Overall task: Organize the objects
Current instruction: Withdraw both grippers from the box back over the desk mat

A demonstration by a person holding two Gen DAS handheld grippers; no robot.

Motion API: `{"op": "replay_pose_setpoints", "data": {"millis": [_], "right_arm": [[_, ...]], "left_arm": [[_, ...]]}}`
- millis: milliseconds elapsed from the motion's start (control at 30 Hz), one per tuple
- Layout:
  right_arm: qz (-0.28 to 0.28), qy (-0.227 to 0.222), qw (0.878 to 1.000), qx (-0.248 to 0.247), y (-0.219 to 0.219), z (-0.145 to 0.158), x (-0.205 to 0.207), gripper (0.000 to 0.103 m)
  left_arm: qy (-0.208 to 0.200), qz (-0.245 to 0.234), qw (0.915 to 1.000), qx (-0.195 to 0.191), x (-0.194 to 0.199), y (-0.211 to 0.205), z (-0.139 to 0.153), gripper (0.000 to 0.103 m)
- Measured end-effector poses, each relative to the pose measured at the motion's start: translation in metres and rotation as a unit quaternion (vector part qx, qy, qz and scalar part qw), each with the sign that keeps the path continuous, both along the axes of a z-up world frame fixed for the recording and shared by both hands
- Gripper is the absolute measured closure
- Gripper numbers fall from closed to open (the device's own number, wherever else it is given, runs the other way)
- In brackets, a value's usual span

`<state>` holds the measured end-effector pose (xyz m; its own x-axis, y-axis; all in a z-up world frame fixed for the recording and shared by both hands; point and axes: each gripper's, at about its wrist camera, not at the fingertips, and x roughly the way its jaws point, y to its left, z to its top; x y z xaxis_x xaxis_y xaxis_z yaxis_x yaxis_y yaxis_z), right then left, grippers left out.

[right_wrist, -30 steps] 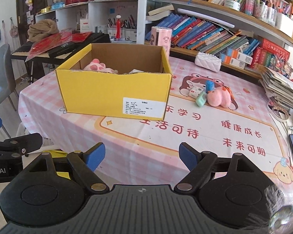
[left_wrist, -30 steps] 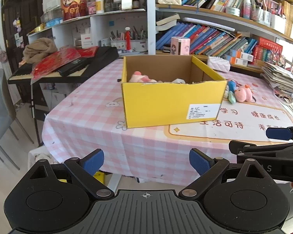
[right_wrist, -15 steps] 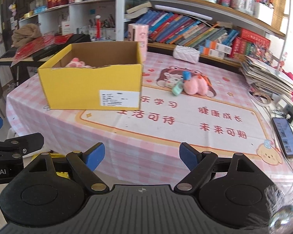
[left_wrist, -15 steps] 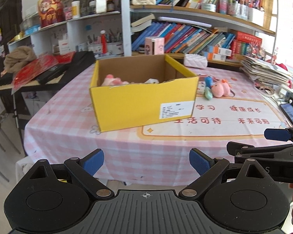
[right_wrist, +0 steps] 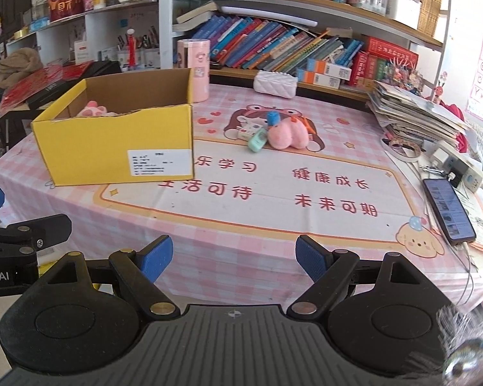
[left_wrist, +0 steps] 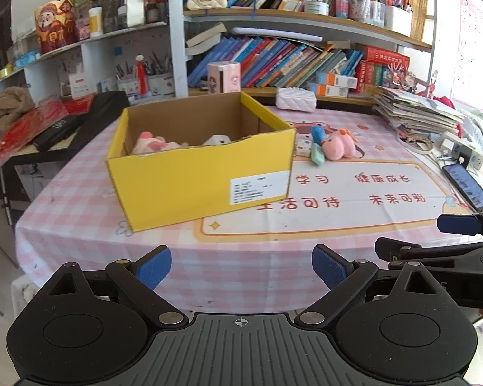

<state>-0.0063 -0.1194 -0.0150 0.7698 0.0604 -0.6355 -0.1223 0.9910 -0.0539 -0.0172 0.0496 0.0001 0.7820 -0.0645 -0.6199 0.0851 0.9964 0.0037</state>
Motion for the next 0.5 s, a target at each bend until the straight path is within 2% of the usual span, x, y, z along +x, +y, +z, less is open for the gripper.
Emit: {"op": "replay_pose_setpoints", "data": {"millis": [167, 500], "right_arm": [[-0.015, 0.004, 1.0, 0.001, -0.011, -0.001, 0.004, 0.02], [-0.017, 0.006, 1.0, -0.001, -0.019, -0.001, 0.009, 0.02]], "left_arm": [[0.001, -0.015, 0.9999, 0.004, 0.004, -0.01, 0.0, 0.007], [0.003, -0.016, 0.9999, 0.002, 0.011, -0.018, -0.001, 0.007]]}}
